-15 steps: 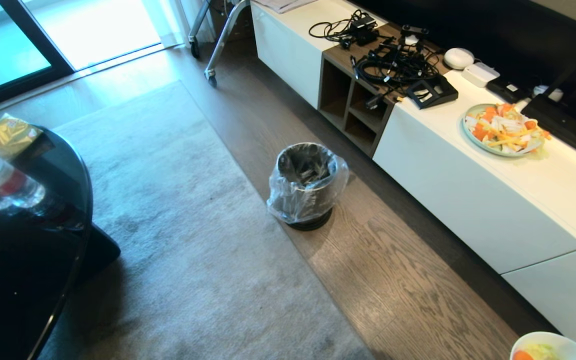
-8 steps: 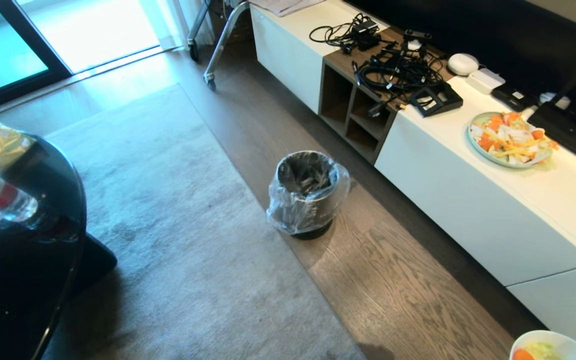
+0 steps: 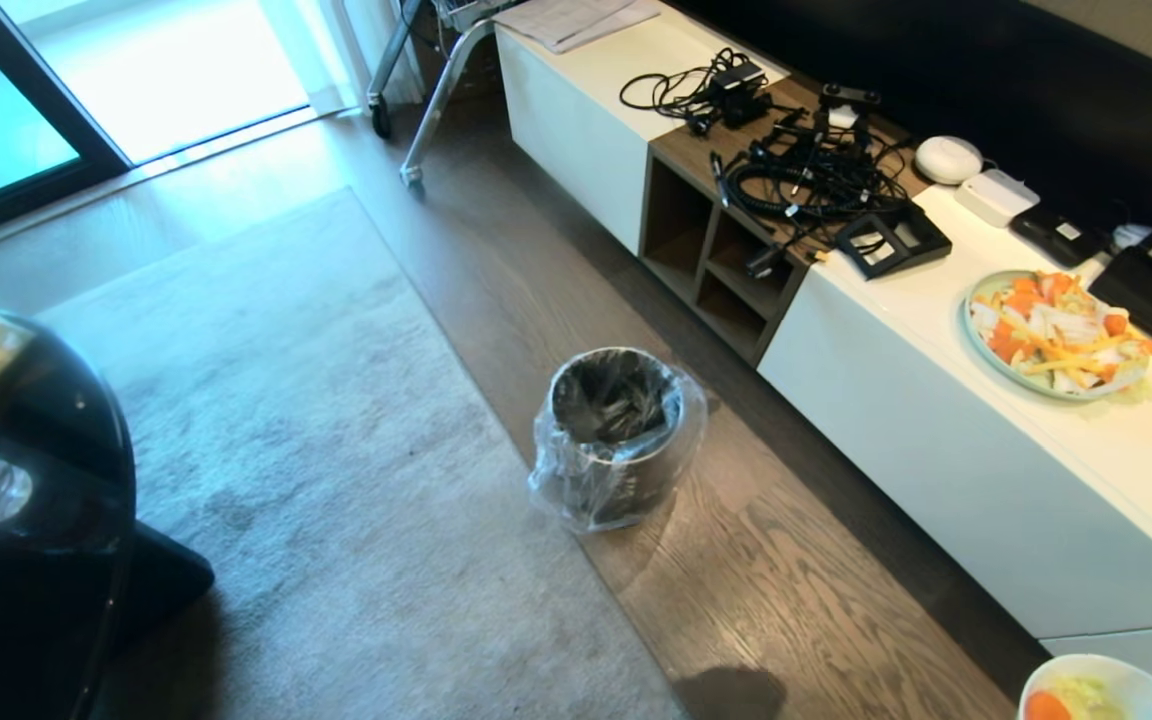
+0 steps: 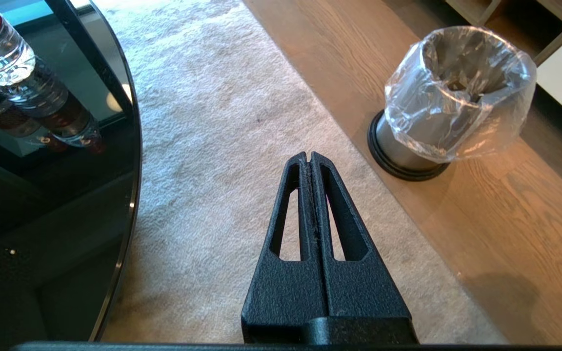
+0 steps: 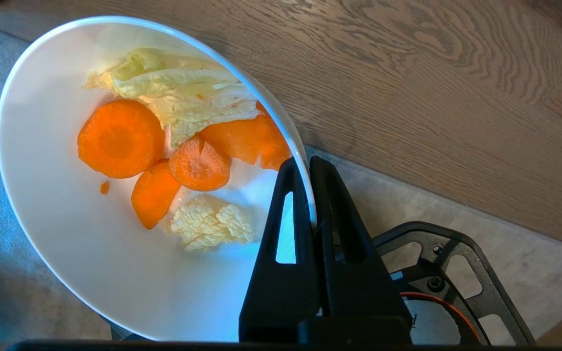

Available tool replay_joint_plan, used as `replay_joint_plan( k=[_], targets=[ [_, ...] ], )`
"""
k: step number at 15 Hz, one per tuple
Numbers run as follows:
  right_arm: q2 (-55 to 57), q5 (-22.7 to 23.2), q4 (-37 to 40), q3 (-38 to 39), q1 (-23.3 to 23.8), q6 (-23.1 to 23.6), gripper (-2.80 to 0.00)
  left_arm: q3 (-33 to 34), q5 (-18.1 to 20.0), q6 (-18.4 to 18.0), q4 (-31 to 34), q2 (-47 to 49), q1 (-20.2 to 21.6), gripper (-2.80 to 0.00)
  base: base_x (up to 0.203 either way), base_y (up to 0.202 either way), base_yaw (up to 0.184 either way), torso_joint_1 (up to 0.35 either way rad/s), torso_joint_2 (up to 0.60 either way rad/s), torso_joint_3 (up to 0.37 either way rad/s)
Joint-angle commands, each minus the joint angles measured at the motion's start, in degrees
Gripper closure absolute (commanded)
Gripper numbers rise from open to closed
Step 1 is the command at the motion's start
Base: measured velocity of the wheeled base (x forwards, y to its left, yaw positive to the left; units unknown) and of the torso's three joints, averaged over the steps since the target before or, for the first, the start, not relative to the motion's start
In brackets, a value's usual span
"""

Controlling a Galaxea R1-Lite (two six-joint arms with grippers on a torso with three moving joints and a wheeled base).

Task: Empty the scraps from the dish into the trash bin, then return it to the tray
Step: Move the bowl over the trash can

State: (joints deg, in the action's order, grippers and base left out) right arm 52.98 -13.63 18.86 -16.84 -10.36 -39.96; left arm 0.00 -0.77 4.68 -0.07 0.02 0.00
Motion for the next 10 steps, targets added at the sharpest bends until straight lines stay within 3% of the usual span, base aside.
replay_joint_plan(
  k=[1,10],
  targets=[
    [-0.07,-0.08,0.04,-0.22,-0.1,-0.21,0.0,0.0,-0.03,0.06,-0.01,-0.02,0.0,0.0,0.0,0.0,0.0,0.0,0.0,0.0],
    [-0.12,-0.35,-0.06,-0.39,-0.45,0.94,0.0,0.0,-0.02,0.06,-0.01,-0.02,0.0,0.0,0.0,0.0,0.0,0.0,0.0,0.0]
  ],
)
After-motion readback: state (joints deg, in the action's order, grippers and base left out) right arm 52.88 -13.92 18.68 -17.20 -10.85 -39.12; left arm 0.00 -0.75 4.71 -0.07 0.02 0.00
